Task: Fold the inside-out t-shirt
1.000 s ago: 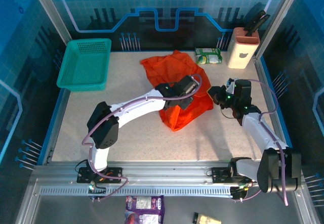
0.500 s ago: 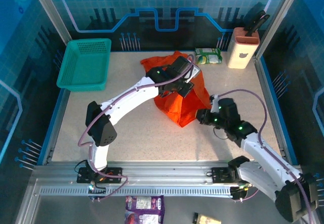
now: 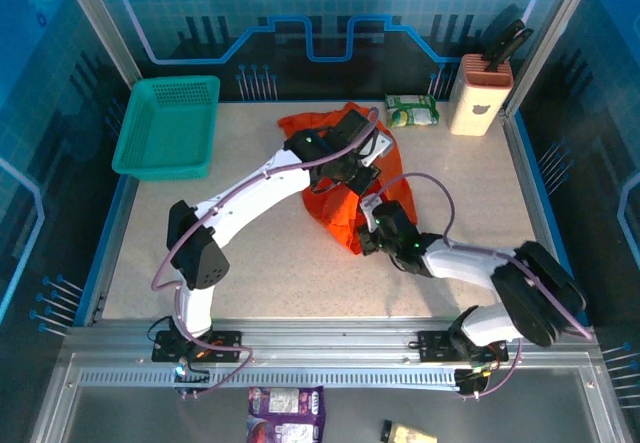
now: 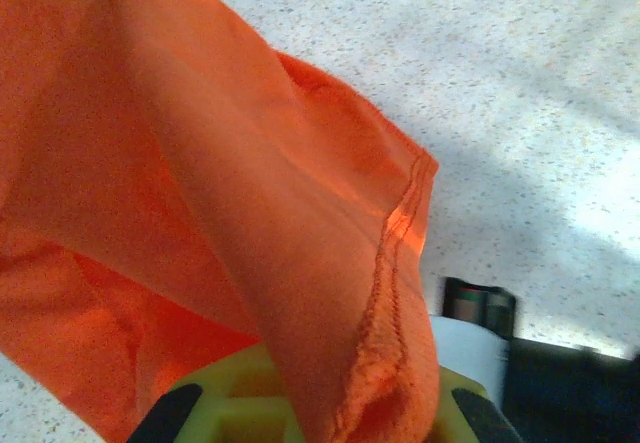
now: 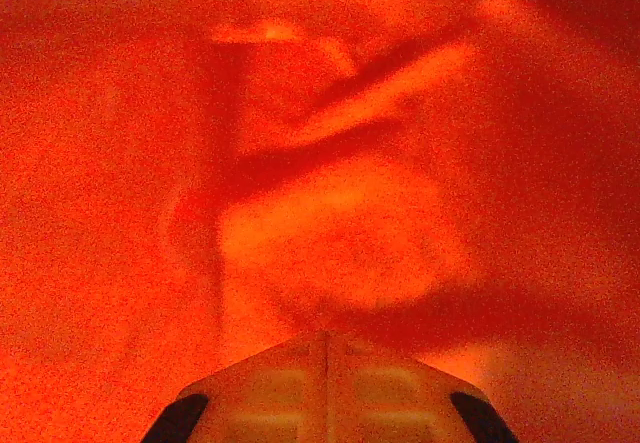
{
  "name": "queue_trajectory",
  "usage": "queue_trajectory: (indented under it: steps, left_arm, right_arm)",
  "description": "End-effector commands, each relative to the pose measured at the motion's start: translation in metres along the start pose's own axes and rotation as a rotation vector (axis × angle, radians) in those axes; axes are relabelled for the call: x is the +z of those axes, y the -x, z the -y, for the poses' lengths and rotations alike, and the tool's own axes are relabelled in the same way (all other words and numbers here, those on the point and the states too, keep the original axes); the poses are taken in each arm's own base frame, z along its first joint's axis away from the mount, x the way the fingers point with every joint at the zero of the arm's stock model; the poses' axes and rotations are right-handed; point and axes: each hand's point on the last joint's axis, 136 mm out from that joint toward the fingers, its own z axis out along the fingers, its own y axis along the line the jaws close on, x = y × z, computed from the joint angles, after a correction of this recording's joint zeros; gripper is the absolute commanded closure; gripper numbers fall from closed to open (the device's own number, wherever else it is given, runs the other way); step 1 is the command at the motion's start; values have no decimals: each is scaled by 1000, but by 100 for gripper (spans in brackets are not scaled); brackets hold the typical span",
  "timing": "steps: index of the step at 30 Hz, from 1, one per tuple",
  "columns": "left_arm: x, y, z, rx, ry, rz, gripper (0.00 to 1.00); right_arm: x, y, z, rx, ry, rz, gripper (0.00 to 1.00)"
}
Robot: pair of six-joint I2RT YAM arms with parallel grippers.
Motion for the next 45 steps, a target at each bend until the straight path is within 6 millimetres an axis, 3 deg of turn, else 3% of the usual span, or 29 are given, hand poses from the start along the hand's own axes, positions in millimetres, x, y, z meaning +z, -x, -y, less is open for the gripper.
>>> queue_trajectory:
  steps: [1, 7, 10, 14, 17, 19, 23, 28, 34, 37, 39, 45]
  left_arm:
    - [-37, 4, 22, 4, -67, 37, 100]
    - [-58, 5, 40, 57, -94, 37, 100]
    - [-68, 7, 57, 106, -128, 37, 100]
    - [-79, 14, 83, 164, -189, 40, 100]
    - [-88, 20, 108, 212, -239, 58, 100]
    - [-96, 23, 124, 242, -274, 72, 100]
    - [-112, 27, 149, 283, -338, 101, 100]
    - [-131, 27, 154, 284, -354, 129, 100]
    - [-153, 34, 144, 276, -308, 193, 100]
    - [-159, 36, 132, 259, -255, 216, 100]
    - [-161, 36, 120, 237, -222, 227, 100]
    - [-162, 40, 57, 46, -125, 269, 100]
  right_arm:
    - [9, 54, 1, -24, -30, 169, 100]
    - [29, 72, 22, 62, -41, 199, 100]
    - [38, 83, 22, 80, -13, 200, 92]
    - [53, 95, 8, 105, 55, 195, 71]
    - [70, 90, -4, 122, 87, 159, 59]
    - [80, 101, -13, 124, 109, 159, 48]
    - [106, 90, -28, 86, 116, 42, 27]
    - [126, 63, -36, 17, 88, -140, 7]
    - [128, 24, -35, -29, 61, -354, 8]
    - [121, 5, -28, -34, 34, -453, 17]
    - [114, -6, -22, -33, -4, -496, 26]
    - [88, -14, -10, 8, -11, -477, 73]
